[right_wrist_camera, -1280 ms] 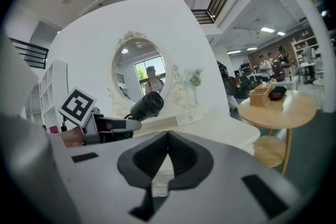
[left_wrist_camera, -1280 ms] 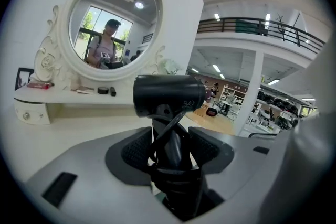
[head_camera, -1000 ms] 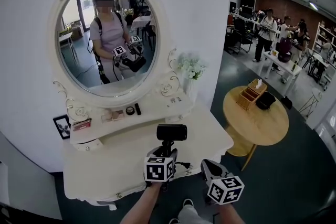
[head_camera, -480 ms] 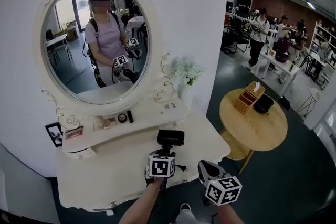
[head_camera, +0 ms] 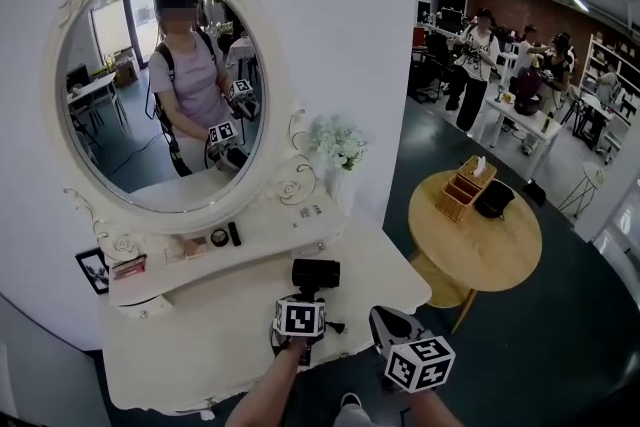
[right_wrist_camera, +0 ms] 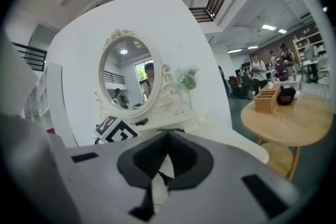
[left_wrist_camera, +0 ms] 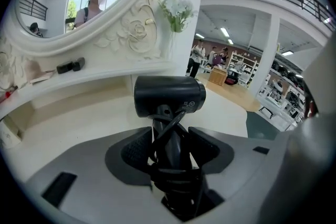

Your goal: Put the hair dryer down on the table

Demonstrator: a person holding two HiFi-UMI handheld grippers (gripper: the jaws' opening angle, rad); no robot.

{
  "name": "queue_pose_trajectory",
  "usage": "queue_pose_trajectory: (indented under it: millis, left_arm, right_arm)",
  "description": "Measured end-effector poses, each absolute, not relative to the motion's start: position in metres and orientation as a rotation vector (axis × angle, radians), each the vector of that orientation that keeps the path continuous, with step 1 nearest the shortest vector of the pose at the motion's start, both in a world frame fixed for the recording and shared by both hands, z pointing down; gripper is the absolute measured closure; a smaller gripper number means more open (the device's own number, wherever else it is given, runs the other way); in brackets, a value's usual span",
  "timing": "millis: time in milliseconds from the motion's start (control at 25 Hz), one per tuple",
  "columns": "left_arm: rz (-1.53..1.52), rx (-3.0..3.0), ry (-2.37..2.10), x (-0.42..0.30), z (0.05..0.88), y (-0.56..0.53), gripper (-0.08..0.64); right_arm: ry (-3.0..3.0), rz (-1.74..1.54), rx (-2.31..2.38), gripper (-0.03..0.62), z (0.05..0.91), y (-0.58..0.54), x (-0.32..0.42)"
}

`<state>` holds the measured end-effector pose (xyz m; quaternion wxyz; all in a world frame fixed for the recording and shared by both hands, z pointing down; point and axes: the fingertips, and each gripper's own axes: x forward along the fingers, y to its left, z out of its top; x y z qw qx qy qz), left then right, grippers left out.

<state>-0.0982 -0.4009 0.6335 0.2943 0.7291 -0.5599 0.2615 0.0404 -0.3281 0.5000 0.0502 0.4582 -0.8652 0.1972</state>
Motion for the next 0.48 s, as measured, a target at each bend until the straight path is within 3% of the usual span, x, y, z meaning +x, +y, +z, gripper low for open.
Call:
queue_pose_trajectory:
  millis: [480]
  left_arm:
    - [0.747,1.883,-1.482,-0.104,0.652,-0.413,0.342]
  right_arm:
    - [-2.633,0.606,1.376,0.589,0.502,-0.344,0.039]
